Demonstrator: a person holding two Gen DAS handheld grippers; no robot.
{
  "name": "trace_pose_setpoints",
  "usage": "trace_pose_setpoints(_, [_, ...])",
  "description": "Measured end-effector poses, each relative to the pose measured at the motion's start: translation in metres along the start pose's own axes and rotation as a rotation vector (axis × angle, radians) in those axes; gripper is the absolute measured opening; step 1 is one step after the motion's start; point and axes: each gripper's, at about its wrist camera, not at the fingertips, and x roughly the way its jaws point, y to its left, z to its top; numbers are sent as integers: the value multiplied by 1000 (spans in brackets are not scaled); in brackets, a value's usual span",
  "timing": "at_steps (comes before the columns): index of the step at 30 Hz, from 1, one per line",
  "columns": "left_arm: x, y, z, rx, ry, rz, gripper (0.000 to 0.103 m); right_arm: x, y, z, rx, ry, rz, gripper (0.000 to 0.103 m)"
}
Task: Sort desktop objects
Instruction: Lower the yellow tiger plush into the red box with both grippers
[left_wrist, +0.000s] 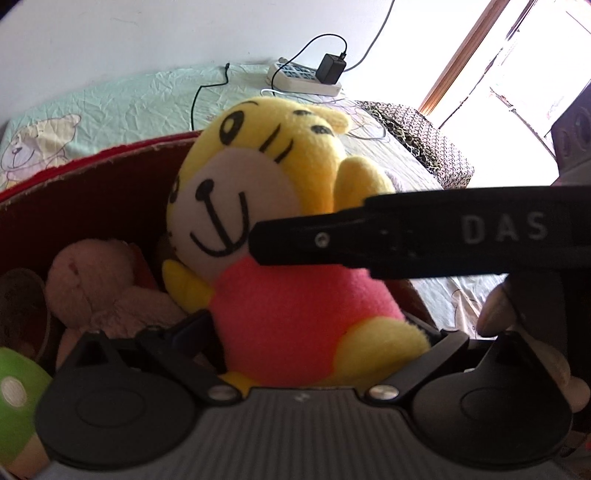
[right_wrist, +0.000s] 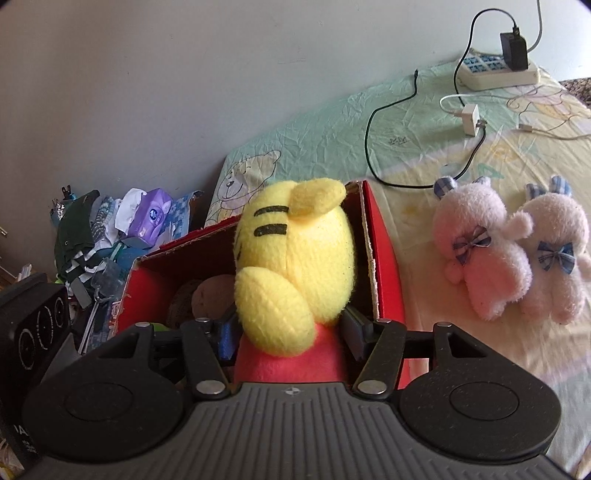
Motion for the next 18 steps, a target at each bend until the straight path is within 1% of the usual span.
trace_pose_setpoints(2, [0, -1, -1, -1, 1, -1, 103, -5, -2, -1, -5, -26, -13, 64])
trace_pose_setpoints(4, [1, -2, -1, -1, 3, 4, 102, -10, -3, 0, -8, -51, -20, 63])
trace_pose_setpoints(6, [3, -3, -1, 5, 4, 21, 102, -16, -5, 0, -1, -76, -1, 61])
trace_pose_setpoints(7, [4, -3, -1, 4, 5, 22, 102, -18, -7, 0, 5, -81, 10, 59])
trace_pose_setpoints(9, [6, -3, -2, -1, 7, 21, 102, -17, -8, 0, 11, -84, 1, 47])
trace_pose_setpoints(11, [7, -5, -2, 0, 8, 23, 102, -16, -8, -2, 10, -88, -6, 41])
trace_pose_setpoints(15, [14, -10, -1, 18, 20, 28, 102, -11, -7, -2, -15, -98, -24, 36])
trace_pose_setpoints(18, [20, -13, 2, 25, 27, 43, 101, -5, -3, 1, -65, -104, -50, 34])
